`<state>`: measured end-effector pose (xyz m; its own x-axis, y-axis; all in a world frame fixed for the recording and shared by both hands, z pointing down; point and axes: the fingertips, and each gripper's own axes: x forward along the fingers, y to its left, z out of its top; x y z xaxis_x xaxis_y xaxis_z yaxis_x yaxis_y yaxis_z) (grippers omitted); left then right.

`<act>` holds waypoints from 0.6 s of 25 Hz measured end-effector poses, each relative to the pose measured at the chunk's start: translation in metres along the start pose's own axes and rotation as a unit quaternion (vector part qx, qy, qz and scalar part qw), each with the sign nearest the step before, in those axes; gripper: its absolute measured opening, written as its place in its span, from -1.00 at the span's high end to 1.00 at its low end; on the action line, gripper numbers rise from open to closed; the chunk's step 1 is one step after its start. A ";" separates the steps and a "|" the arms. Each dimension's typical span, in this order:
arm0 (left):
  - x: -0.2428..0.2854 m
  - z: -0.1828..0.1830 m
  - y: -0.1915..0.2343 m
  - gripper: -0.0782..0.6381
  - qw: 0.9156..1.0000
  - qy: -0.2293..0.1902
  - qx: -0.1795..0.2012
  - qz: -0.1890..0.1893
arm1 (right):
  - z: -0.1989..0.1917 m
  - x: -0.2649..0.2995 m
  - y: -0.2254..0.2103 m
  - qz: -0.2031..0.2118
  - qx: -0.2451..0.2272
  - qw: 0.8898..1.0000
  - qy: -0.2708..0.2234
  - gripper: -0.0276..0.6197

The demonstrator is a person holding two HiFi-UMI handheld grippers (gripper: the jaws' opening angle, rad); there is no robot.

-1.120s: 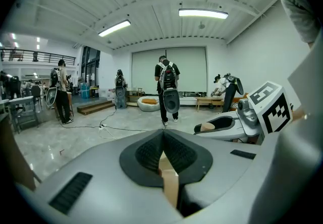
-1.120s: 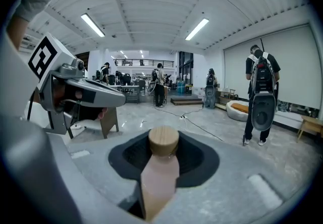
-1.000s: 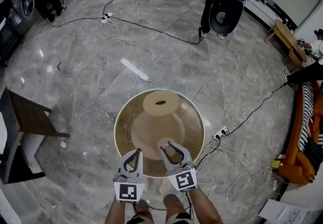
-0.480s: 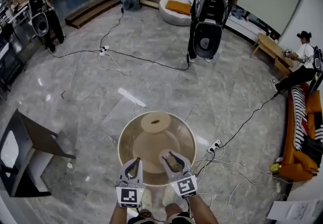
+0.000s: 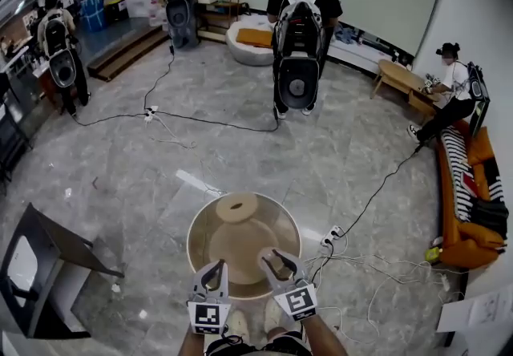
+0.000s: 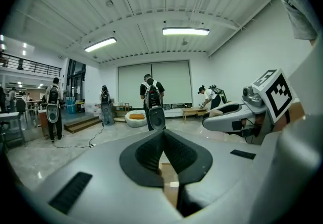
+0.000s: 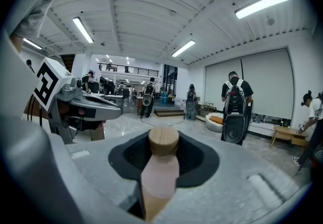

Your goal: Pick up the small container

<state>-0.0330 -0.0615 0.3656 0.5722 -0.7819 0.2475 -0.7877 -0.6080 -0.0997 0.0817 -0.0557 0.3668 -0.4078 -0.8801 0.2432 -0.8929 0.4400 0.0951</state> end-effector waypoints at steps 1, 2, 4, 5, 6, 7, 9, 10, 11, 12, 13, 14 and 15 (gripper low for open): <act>-0.006 0.003 -0.004 0.73 1.000 -0.003 0.000 -0.003 | 0.001 -0.008 0.001 -0.004 -0.001 1.000 0.000 0.53; -0.011 0.006 -0.007 0.73 1.000 -0.005 0.002 -0.006 | 0.003 -0.015 0.003 -0.009 -0.001 1.000 0.000 0.53; -0.023 0.010 -0.011 0.73 1.000 -0.009 0.006 -0.011 | 0.005 -0.028 0.007 -0.018 0.000 1.000 -0.001 0.53; -0.029 0.012 -0.012 0.73 1.000 -0.011 0.008 -0.012 | 0.006 -0.034 0.009 -0.023 0.000 1.000 -0.001 0.53; -0.036 0.014 -0.013 0.73 1.000 -0.014 0.009 -0.013 | 0.008 -0.040 0.013 -0.027 -0.001 1.000 0.000 0.53; -0.042 0.016 -0.014 0.73 1.000 -0.017 0.010 -0.015 | 0.009 -0.047 0.016 -0.031 -0.003 1.000 0.000 0.53; -0.054 0.019 -0.015 0.73 1.000 -0.022 0.012 -0.018 | 0.014 -0.057 0.023 -0.039 -0.006 0.999 -0.001 0.53; -0.059 0.020 -0.015 0.73 0.999 -0.024 0.013 -0.020 | 0.016 -0.062 0.026 -0.043 -0.006 0.999 -0.001 0.53; -0.064 0.020 -0.014 0.73 0.999 -0.025 0.014 -0.021 | 0.018 -0.067 0.030 -0.047 -0.005 0.999 -0.002 0.53; -0.070 0.019 -0.014 0.73 0.999 -0.025 0.014 -0.022 | 0.020 -0.071 0.034 -0.050 -0.004 0.999 -0.002 0.53; -0.076 0.019 -0.013 0.73 0.999 -0.026 0.014 -0.022 | 0.020 -0.075 0.038 -0.052 -0.004 0.999 -0.004 0.53; -0.081 0.018 -0.013 0.73 0.999 -0.027 0.015 -0.022 | 0.019 -0.078 0.042 -0.054 -0.005 0.999 -0.005 0.53; -0.086 0.018 -0.013 0.73 0.999 -0.029 0.017 -0.022 | 0.019 -0.081 0.045 -0.055 -0.007 0.998 -0.005 0.53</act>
<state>-0.0680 0.0110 0.3284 0.6187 -0.7607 0.1964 -0.7540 -0.6452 -0.1234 0.0706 0.0320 0.3333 -0.3097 -0.9250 0.2202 -0.9295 0.3433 0.1348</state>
